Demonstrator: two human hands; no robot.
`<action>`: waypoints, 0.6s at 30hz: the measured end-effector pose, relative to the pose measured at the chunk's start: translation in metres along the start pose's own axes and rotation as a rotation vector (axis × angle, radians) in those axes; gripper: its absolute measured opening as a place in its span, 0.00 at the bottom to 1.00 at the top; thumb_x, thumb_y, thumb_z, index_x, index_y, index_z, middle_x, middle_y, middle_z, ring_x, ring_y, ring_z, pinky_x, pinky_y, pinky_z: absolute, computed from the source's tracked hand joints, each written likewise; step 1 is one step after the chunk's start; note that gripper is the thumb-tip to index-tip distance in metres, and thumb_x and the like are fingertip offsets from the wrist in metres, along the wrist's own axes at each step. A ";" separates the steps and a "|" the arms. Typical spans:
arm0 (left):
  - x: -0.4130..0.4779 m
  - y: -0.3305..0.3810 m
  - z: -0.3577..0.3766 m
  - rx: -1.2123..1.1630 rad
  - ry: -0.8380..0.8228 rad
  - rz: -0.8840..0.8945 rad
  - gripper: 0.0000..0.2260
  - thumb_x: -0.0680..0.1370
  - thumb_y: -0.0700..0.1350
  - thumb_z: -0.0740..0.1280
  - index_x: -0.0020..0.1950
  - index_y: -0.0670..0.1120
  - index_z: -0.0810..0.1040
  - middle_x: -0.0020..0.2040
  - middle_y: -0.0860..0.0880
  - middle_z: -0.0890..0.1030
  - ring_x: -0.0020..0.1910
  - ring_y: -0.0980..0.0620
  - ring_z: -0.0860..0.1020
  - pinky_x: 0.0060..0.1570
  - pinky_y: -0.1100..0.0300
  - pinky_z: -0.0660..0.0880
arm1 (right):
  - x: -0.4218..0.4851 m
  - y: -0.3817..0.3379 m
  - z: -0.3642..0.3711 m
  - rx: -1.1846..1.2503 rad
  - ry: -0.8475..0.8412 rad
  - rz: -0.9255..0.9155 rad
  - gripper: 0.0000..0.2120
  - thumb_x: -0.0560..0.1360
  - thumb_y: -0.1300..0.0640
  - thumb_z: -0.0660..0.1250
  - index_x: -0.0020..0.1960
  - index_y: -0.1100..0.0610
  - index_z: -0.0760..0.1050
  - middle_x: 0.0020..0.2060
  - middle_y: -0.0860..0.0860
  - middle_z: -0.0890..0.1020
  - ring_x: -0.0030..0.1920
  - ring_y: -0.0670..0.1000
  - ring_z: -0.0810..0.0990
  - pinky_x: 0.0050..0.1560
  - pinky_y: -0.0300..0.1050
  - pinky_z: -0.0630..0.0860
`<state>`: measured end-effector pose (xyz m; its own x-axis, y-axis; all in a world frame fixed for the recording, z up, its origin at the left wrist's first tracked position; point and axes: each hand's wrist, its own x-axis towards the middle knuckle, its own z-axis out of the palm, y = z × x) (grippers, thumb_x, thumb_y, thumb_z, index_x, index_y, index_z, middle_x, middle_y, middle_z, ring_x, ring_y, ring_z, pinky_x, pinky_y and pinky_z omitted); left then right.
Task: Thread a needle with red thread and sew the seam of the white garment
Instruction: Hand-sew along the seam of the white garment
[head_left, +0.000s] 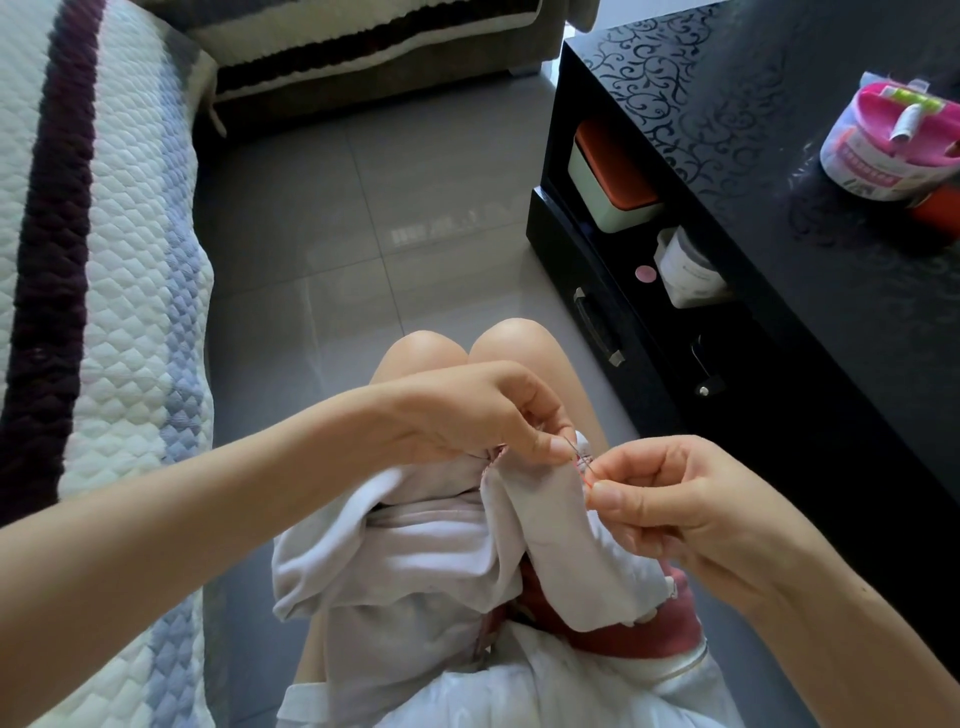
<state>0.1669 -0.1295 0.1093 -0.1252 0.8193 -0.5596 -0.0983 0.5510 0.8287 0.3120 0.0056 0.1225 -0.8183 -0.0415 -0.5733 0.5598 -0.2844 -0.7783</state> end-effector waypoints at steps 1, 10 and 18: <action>0.000 0.000 0.000 0.003 0.016 -0.013 0.09 0.76 0.38 0.69 0.37 0.46 0.77 0.28 0.58 0.77 0.28 0.63 0.72 0.32 0.69 0.66 | -0.001 0.001 -0.001 0.008 -0.016 -0.004 0.12 0.54 0.56 0.81 0.34 0.60 0.82 0.24 0.51 0.75 0.23 0.45 0.71 0.25 0.32 0.68; 0.001 -0.006 0.005 0.058 0.099 0.002 0.04 0.69 0.46 0.71 0.37 0.47 0.79 0.34 0.52 0.75 0.35 0.58 0.71 0.42 0.63 0.66 | -0.003 0.002 0.003 0.050 -0.013 -0.009 0.01 0.61 0.64 0.72 0.30 0.60 0.81 0.22 0.51 0.73 0.22 0.44 0.69 0.24 0.32 0.67; -0.002 -0.008 -0.005 0.041 0.056 -0.024 0.09 0.79 0.43 0.66 0.39 0.49 0.80 0.29 0.60 0.76 0.30 0.64 0.72 0.36 0.67 0.66 | 0.005 0.009 -0.011 0.008 0.122 -0.044 0.13 0.58 0.55 0.80 0.37 0.61 0.83 0.25 0.54 0.75 0.24 0.47 0.70 0.25 0.36 0.66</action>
<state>0.1630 -0.1365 0.1035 -0.1784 0.7959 -0.5785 -0.0615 0.5777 0.8139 0.3145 0.0138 0.1101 -0.8201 0.0877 -0.5655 0.5218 -0.2912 -0.8018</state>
